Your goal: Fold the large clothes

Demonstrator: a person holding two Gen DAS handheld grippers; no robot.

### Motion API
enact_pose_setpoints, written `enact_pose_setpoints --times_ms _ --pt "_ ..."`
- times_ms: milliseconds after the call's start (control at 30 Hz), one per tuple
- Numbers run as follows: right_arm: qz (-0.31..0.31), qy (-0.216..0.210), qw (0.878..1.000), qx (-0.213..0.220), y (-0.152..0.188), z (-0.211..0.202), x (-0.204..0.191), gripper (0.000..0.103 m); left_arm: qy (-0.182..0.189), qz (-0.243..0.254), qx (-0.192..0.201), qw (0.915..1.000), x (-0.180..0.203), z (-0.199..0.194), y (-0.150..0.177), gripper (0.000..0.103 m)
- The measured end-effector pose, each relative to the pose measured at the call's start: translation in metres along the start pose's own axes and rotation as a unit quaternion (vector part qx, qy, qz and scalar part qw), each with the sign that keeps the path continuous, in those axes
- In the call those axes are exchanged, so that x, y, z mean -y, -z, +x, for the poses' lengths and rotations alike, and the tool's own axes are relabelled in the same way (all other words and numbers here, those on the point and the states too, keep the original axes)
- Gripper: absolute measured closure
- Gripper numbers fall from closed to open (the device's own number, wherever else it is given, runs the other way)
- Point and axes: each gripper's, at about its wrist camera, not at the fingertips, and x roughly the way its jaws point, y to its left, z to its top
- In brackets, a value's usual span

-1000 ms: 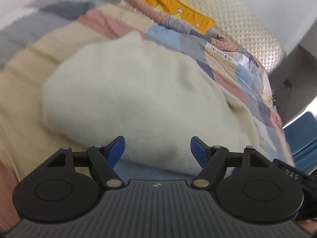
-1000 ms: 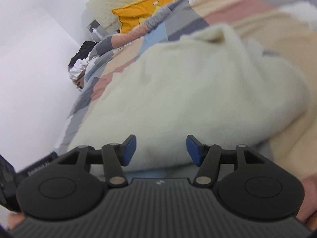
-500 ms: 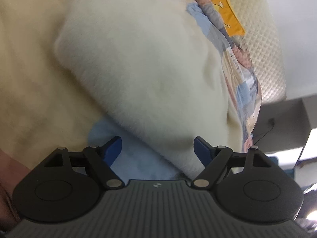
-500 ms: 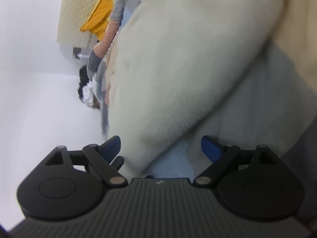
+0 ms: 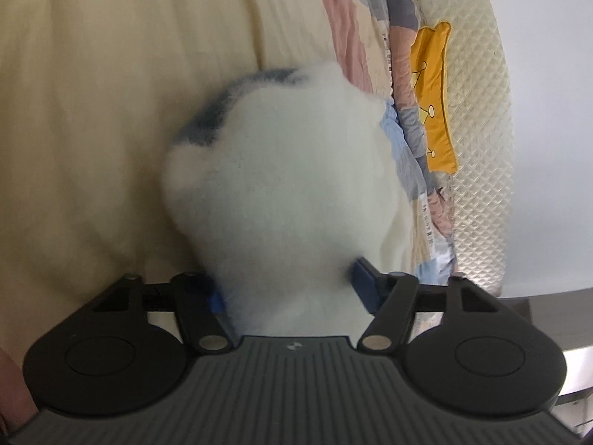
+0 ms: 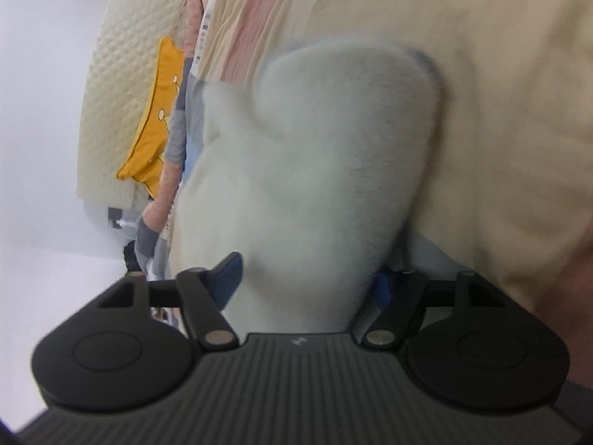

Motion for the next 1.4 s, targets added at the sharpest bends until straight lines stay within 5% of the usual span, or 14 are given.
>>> enact_pose_setpoints --times_ms 133,333,700,867,1000,1200,1400 --pt "-0.048 0.011 0.999 0.011 0.003 -0.008 -0.006 0.059 -0.017 0.063 0.02 0.9976 0.014 -0.007 -0.003 0.062" --pt "-0.06 -0.035 0.997 0.037 -0.002 -0.024 -0.006 0.069 0.004 0.081 0.036 0.9961 0.026 -0.027 -0.003 0.073" --pt "-0.149 -0.098 0.983 0.051 0.005 -0.101 -0.05 0.07 0.048 0.127 0.055 0.9892 0.067 -0.13 0.021 0.077" --pt "-0.162 -0.088 0.982 0.033 0.012 -0.146 -0.058 0.07 0.034 0.194 0.033 0.9798 0.085 -0.183 0.045 0.076" --pt "-0.153 -0.088 0.983 0.039 0.023 -0.175 -0.05 0.07 0.035 0.2 0.026 0.9789 0.076 -0.215 0.067 0.076" --pt "-0.171 -0.077 0.982 0.027 0.025 -0.176 -0.044 0.069 0.035 0.196 0.027 0.9797 0.066 -0.211 0.072 0.076" --pt "-0.183 -0.08 0.98 0.022 0.008 -0.149 -0.077 0.068 0.031 0.217 0.042 0.9747 0.107 -0.176 0.038 0.076"
